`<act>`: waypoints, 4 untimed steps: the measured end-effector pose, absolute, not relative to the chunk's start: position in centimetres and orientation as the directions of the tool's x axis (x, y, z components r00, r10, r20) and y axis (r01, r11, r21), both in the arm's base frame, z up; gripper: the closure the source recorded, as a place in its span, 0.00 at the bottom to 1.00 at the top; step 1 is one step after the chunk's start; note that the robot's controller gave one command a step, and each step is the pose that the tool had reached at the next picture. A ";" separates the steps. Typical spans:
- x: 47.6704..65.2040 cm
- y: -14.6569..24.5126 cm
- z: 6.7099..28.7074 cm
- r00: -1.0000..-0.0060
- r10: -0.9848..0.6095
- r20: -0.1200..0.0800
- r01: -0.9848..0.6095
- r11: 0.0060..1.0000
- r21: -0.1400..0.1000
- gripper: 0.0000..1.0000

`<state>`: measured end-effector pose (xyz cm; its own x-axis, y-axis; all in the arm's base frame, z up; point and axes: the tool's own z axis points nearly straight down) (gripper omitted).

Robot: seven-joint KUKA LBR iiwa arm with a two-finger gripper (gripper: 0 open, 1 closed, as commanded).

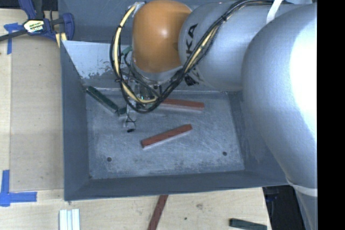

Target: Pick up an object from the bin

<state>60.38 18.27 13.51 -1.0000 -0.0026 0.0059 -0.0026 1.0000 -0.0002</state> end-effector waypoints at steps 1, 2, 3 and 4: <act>60.6 18.2 14.0 -1.000 0.000 -0.002 0.000 1.000 0.001 0.00; 61.8 15.4 7.1 -0.994 0.106 -0.002 0.106 0.994 0.000 1.00; 61.8 15.4 7.1 -0.994 0.107 -0.002 0.107 0.994 0.001 1.00; 59.9 11.4 23.2 -0.991 0.134 -0.006 0.134 0.991 0.001 1.00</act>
Offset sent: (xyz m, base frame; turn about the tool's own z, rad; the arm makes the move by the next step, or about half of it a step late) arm 0.0135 -0.0280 -0.0651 0.1094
